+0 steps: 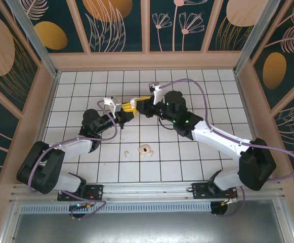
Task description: Insert wireless bluetooth earbuds into charging case
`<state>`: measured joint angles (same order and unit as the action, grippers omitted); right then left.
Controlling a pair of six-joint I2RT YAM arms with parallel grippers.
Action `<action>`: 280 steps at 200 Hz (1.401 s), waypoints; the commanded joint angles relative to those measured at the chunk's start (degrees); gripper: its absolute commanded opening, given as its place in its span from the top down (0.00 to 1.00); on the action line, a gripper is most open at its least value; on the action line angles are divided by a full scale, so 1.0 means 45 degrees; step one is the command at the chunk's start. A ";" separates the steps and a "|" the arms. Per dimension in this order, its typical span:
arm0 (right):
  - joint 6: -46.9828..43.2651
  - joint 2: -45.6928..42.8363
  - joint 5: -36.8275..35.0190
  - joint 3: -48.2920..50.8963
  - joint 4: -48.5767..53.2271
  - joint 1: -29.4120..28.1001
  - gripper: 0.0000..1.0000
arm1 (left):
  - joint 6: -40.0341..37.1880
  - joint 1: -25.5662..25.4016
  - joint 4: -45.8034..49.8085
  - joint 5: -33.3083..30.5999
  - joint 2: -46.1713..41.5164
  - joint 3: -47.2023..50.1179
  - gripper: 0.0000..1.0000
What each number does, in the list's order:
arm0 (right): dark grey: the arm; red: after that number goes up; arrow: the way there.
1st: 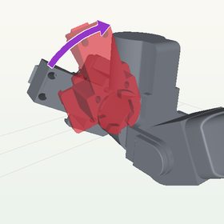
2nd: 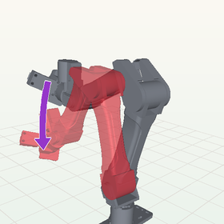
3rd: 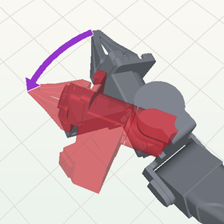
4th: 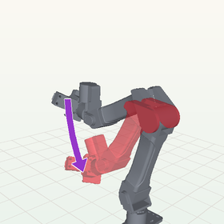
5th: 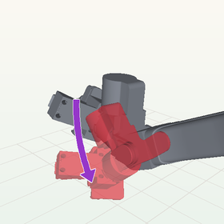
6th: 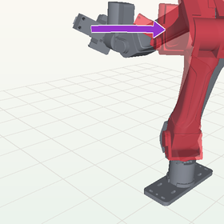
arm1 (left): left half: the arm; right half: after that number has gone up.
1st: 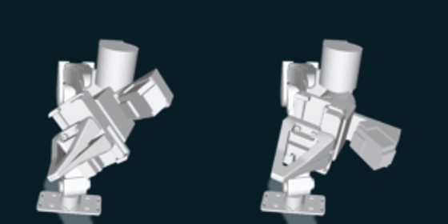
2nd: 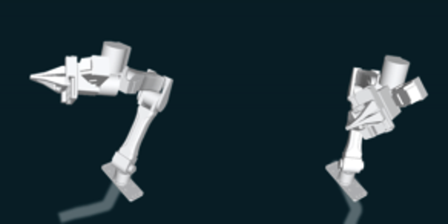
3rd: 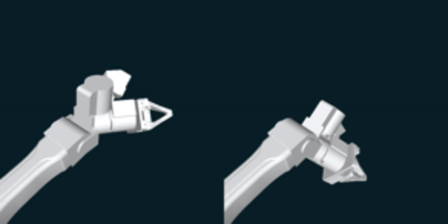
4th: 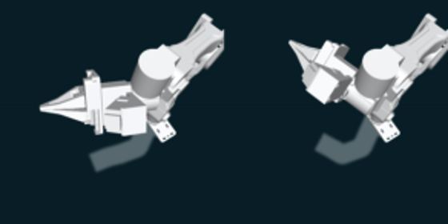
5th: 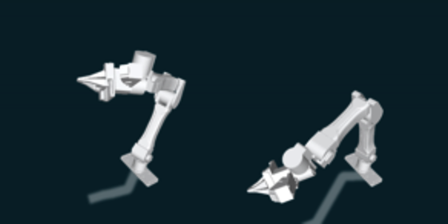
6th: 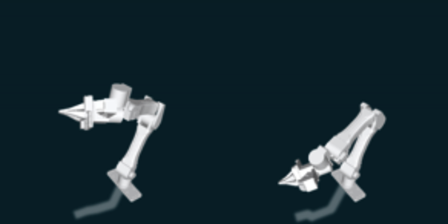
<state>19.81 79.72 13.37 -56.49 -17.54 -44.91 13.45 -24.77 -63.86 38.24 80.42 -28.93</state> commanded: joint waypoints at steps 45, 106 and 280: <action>-0.0428 0.0079 -0.0335 0.0154 0.1310 -0.0119 0.71 | 0.0049 -0.0058 -0.1008 -0.0077 -0.0476 -0.0255 0.85; -0.0497 -0.0004 -0.0465 0.0115 0.1436 -0.0099 0.70 | -0.0051 -0.0052 -0.0890 -0.0079 -0.0566 -0.0251 0.85; -0.0614 -0.0400 -0.0492 -0.0075 0.1534 -0.0085 0.63 | -0.0441 -0.0047 -0.0322 -0.0060 -0.0654 -0.0427 0.85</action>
<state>17.91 79.22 11.60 -56.51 -13.19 -45.01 12.73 -24.80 -61.28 38.35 79.61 -28.97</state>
